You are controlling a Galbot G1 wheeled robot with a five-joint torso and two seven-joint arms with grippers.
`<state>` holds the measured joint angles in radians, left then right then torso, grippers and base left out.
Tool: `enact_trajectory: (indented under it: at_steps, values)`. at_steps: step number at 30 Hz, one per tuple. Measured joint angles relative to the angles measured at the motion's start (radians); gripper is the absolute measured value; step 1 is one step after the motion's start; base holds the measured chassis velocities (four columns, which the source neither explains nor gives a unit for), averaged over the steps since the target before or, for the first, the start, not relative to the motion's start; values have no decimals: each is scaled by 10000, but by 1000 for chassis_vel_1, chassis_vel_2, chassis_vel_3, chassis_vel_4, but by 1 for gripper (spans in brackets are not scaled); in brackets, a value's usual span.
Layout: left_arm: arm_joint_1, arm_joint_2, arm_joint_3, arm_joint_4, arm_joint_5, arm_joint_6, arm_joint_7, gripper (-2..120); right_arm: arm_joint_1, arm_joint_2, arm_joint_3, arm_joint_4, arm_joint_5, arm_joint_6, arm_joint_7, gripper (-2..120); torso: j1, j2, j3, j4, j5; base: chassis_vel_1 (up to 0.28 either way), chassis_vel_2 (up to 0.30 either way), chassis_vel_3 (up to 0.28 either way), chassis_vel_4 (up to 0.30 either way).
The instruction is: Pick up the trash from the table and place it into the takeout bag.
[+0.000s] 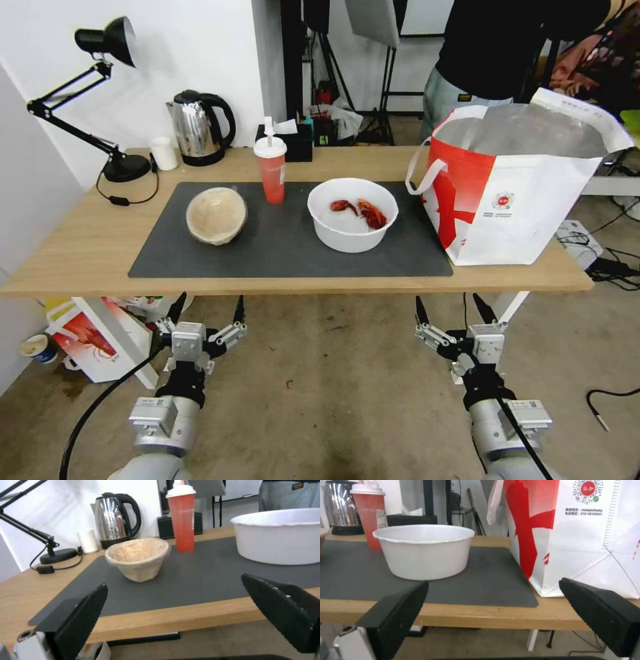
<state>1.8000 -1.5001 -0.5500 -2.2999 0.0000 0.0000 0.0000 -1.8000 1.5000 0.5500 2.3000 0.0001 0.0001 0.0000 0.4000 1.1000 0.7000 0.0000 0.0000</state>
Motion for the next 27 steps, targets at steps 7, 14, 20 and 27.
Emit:
enact_trajectory:
  at_steps: [7, 14, 20, 27]
  values:
    - [1, 0, 0, 0, 0, 0, 0, 100, 0, 0, 0, 0, -1, 0, 0, 100, 0, 0, 0, 0, 0, 0, 0, 0, 0]
    - [0, 0, 0, 0, 1, 0, 0, 100, 0, 0, 0, 0, 0, 0, 0, 100, 0, 0, 0, 0, 0, 0, 0, 0, 0]
    - [0, 0, 0, 0, 0, 0, 0, 100, 0, 0, 0, 0, -1, 0, 0, 100, 0, 0, 0, 0, 0, 0, 0, 0, 0]
    - [0, 0, 0, 0, 0, 0, 0, 100, 1, -1, 0, 0, 1, 0, 0, 100, 0, 0, 0, 0, 0, 0, 0, 0, 0]
